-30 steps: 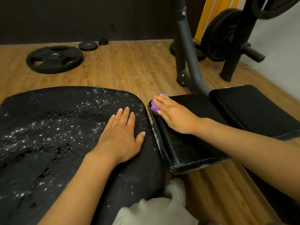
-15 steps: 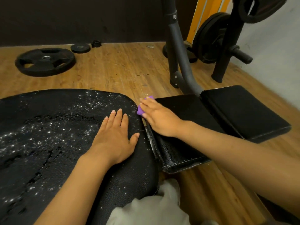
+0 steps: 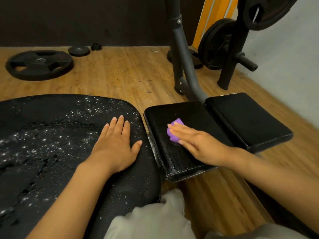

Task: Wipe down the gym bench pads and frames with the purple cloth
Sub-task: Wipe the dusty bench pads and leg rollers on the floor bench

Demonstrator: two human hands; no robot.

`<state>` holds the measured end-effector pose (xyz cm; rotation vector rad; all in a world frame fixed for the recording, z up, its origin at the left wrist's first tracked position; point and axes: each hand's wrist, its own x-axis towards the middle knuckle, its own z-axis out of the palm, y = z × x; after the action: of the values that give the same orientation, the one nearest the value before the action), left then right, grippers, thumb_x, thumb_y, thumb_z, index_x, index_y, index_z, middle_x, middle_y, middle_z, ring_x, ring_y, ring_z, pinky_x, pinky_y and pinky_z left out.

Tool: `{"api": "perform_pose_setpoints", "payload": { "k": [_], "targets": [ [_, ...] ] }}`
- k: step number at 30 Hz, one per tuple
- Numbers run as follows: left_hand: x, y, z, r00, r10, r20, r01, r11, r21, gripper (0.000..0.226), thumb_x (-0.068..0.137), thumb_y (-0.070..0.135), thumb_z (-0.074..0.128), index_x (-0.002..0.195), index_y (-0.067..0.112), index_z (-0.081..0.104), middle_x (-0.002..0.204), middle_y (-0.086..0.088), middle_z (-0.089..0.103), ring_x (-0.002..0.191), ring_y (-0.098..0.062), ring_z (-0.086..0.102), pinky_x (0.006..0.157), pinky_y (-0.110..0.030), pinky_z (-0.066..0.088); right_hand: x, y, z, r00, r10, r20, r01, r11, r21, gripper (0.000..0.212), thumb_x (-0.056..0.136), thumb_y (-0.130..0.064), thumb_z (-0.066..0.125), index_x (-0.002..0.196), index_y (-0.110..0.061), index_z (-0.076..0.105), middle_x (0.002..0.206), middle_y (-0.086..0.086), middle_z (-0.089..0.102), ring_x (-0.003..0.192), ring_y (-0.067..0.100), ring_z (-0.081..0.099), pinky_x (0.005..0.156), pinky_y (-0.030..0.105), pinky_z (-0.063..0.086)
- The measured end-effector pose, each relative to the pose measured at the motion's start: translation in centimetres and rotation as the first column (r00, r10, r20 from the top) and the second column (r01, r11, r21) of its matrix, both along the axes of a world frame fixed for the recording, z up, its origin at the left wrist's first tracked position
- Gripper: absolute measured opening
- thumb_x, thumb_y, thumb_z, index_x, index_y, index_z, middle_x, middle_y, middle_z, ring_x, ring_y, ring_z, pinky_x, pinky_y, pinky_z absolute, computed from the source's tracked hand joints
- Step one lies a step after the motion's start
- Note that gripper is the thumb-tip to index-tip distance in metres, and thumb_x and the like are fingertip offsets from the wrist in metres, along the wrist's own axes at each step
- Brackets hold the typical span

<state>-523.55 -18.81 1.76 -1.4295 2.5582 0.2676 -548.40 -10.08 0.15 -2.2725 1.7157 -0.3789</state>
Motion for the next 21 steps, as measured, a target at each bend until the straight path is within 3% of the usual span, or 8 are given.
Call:
{"api": "perform_pose_setpoints", "payload": {
  "k": [2, 5, 8, 10, 14, 17, 21],
  "targets": [
    [0.2, 0.1, -0.1, 1.0, 0.001, -0.01, -0.001, 1.0, -0.01, 0.076, 0.098, 0.056, 0.016, 0.152, 0.009, -0.01, 0.159, -0.008, -0.021, 0.146, -0.022, -0.02, 0.121, -0.037, -0.006, -0.6, -0.2, 0.2, 0.999, 0.048, 0.012, -0.048, 0.999, -0.003, 0.049, 0.099, -0.017, 0.045, 0.146, -0.02, 0.034, 0.153, -0.008, 0.03, 0.142, 0.001, 0.022, 0.116, 0.015, 0.014],
    [0.4, 0.1, -0.2, 0.999, 0.002, -0.038, -0.002, 1.0, -0.013, 0.076, 0.098, 0.057, 0.017, 0.152, 0.01, -0.01, 0.159, -0.007, -0.02, 0.146, -0.02, -0.02, 0.121, -0.036, -0.007, -2.7, -4.3, 0.3, 0.996, -0.081, -0.037, 0.08, 0.996, -0.027, 0.048, 0.098, -0.013, 0.045, 0.146, -0.016, 0.035, 0.152, 0.0, 0.033, 0.142, 0.01, 0.027, 0.115, 0.015, 0.012],
    [0.6, 0.2, -0.3, 0.997, 0.002, -0.078, -0.003, 1.0, -0.014, 0.077, 0.098, 0.057, 0.018, 0.153, 0.011, -0.008, 0.16, -0.007, -0.019, 0.146, -0.019, -0.02, 0.121, -0.035, -0.007, -3.9, -8.6, -0.2, 0.968, -0.244, -0.062, 0.242, 0.97, -0.028, 0.044, 0.1, -0.014, 0.04, 0.145, -0.013, 0.038, 0.153, 0.004, 0.033, 0.142, 0.018, 0.029, 0.118, 0.03, 0.019],
    [0.8, 0.2, -0.4, 0.996, -0.009, -0.094, 0.007, 1.0, -0.024, 0.077, 0.098, 0.058, 0.019, 0.153, 0.011, -0.007, 0.16, -0.006, -0.018, 0.146, -0.018, -0.019, 0.12, -0.034, -0.008, -3.4, -8.5, -0.6, 0.96, -0.274, -0.057, 0.272, 0.961, -0.041, 0.044, 0.1, -0.015, 0.041, 0.144, -0.012, 0.039, 0.152, 0.004, 0.034, 0.141, 0.019, 0.03, 0.118, 0.03, 0.02],
    [0.7, 0.1, -0.6, 0.997, -0.023, -0.08, 0.021, 0.999, -0.031, 0.077, 0.097, 0.058, 0.017, 0.153, 0.01, -0.008, 0.16, -0.007, -0.018, 0.147, -0.019, -0.019, 0.121, -0.035, -0.007, -0.7, -1.1, -0.1, 0.996, -0.071, -0.047, 0.069, 0.996, -0.062, 0.045, 0.098, -0.02, 0.044, 0.143, -0.016, 0.04, 0.15, -0.004, 0.036, 0.139, 0.006, 0.03, 0.113, 0.009, 0.012],
    [0.3, 0.2, -0.6, 0.998, -0.012, -0.054, 0.01, 0.999, -0.032, 0.077, 0.098, 0.057, 0.015, 0.152, 0.008, -0.009, 0.159, -0.009, -0.019, 0.147, -0.022, -0.019, 0.121, -0.037, -0.006, 0.9, 3.9, 0.5, 0.998, 0.044, 0.042, -0.045, 0.998, 0.039, 0.048, 0.098, -0.022, 0.045, 0.145, -0.022, 0.037, 0.151, -0.013, 0.031, 0.139, -0.005, 0.023, 0.114, 0.011, 0.015],
    [0.3, 0.2, -0.7, 0.999, -0.011, -0.051, 0.009, 0.999, -0.047, 0.076, 0.098, 0.057, 0.015, 0.152, 0.008, -0.009, 0.159, -0.01, -0.019, 0.147, -0.022, -0.019, 0.121, -0.037, -0.006, -0.4, 2.1, 1.1, 0.994, 0.093, 0.05, -0.095, 0.994, 0.045, 0.046, 0.096, -0.025, 0.042, 0.141, -0.017, 0.043, 0.149, -0.005, 0.038, 0.139, 0.002, 0.03, 0.115, 0.015, 0.019]
  ]
}}
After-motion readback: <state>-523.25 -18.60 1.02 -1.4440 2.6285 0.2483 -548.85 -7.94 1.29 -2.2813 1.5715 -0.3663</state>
